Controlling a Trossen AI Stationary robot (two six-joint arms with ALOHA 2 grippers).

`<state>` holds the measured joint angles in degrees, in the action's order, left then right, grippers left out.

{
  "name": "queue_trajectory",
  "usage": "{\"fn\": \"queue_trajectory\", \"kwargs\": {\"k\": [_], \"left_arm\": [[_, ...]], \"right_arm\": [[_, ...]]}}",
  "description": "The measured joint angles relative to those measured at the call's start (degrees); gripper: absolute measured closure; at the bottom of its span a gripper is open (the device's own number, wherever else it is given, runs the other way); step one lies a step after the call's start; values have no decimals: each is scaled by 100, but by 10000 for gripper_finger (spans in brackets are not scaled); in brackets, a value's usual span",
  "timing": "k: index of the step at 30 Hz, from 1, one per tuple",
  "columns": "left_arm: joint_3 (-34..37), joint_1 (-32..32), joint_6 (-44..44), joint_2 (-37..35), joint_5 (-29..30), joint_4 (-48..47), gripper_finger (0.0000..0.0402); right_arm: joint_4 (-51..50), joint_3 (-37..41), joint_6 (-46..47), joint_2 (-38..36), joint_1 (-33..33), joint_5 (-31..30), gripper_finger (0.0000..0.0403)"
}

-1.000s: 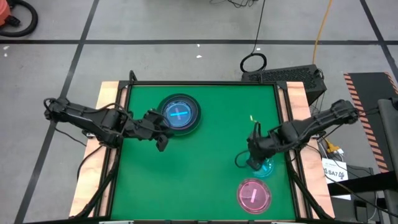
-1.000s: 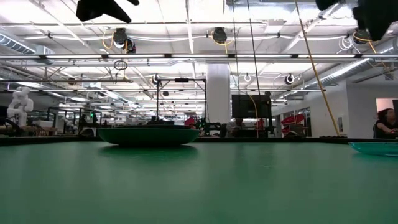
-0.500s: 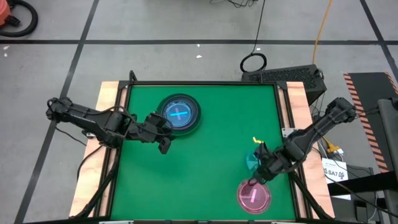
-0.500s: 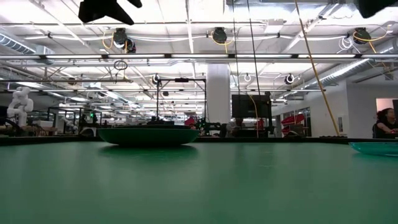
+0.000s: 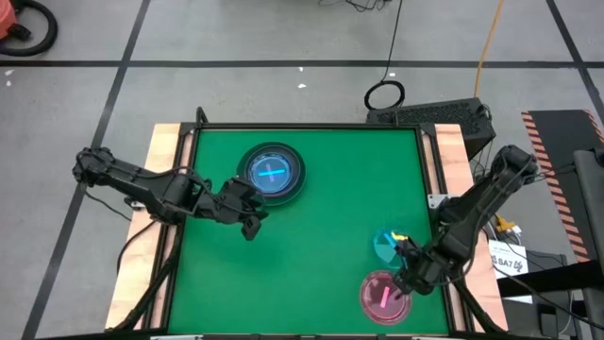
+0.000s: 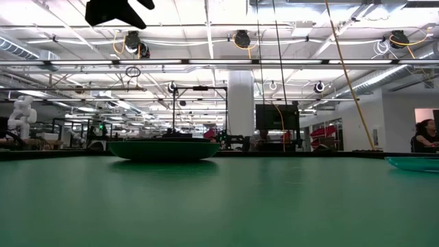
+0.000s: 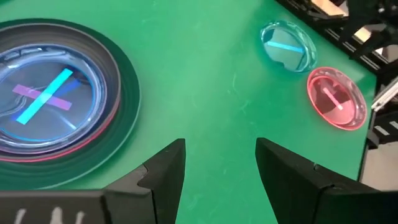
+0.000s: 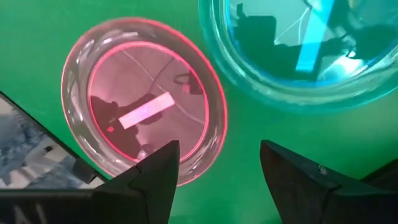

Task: Stack plastic plates
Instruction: Stack the pink plate on the blue plate

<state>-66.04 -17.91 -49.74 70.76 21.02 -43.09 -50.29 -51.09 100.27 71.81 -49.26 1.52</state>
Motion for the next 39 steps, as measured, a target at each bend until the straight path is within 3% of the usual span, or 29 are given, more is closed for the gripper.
{"fn": "queue_trajectory", "kwargs": {"k": [10, 18, 34, 39], "left_arm": [[0, -59, -33, 7, -4, 7, 199], [0, -59, -43, 7, 0, 11, 199], [0, -55, -192, 7, 4, 15, 199], [0, -55, -190, 7, 4, 15, 199]], "right_arm": [[731, 462, 984, -2, -652, -29, 171], [1702, 931, 1265, -2, -861, -472, 167], [2740, 1626, 1260, 286, -861, -472, 201], [3032, 1681, 1106, 454, -861, -472, 232]]}}
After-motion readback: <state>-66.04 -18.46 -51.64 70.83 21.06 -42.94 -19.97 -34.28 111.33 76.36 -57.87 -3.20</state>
